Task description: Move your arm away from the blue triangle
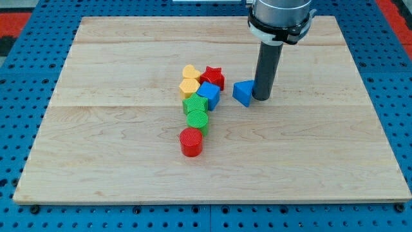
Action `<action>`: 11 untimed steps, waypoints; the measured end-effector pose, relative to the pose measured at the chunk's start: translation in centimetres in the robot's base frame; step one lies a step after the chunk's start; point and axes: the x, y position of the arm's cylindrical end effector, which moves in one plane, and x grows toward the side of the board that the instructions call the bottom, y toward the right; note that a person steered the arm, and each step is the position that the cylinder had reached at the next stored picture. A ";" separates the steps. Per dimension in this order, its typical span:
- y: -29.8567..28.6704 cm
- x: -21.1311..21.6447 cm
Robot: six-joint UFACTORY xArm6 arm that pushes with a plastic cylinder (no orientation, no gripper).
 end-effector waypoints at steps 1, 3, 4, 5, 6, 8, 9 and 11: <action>0.2 0.0; -3.9 0.0; -3.5 0.6; -1.4 9.0; -4.4 14.7; -15.6 15.3; -16.7 14.2; -14.6 12.9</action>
